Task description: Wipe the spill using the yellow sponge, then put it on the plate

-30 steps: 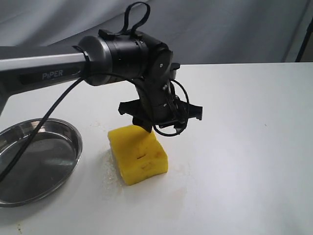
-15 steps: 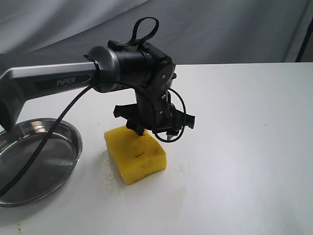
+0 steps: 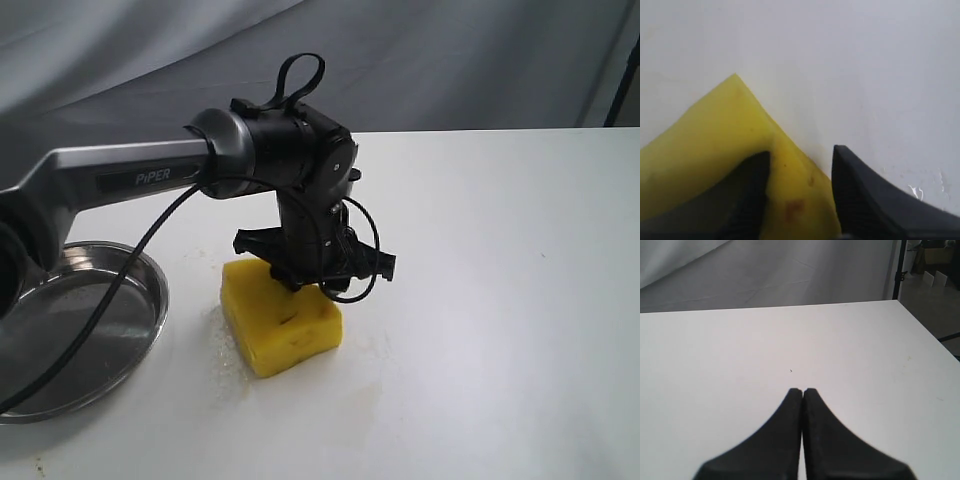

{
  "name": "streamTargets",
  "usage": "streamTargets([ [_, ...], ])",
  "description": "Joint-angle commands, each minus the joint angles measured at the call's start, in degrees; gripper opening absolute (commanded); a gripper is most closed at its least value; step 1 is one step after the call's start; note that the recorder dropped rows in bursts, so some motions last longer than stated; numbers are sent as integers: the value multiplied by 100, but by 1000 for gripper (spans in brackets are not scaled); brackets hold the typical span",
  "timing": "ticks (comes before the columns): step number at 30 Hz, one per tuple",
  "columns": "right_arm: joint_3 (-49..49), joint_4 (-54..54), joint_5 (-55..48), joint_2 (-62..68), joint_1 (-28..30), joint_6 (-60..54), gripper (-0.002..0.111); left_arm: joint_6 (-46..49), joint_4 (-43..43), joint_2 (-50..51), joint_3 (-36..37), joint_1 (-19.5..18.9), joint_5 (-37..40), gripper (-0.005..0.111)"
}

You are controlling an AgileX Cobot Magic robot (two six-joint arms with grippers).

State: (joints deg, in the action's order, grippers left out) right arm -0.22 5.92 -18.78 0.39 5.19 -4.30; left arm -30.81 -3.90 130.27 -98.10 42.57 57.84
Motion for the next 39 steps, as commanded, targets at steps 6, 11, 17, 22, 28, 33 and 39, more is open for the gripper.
streamTargets([
  [6,22,-41,3,-24,-12,17,0,604,484,154,42,33,108,6],
  [11,22,-41,3,-24,-12,17,0,899,549,29,42,33,108,0],
  [17,22,-41,3,-24,-12,17,0,1353,675,-811,42,33,68,0],
  [22,22,-41,3,-24,-12,17,0,2374,1061,-1543,339,33,-554,0],
  [28,22,-41,3,-24,-12,17,0,3817,1954,-2515,2168,33,-2627,0],
  [33,22,-41,3,-24,-12,17,0,4833,3505,-3146,3918,33,-5151,0],
  [39,22,-41,3,-24,-12,17,0,4894,3653,-3198,5064,33,-5569,0],
])
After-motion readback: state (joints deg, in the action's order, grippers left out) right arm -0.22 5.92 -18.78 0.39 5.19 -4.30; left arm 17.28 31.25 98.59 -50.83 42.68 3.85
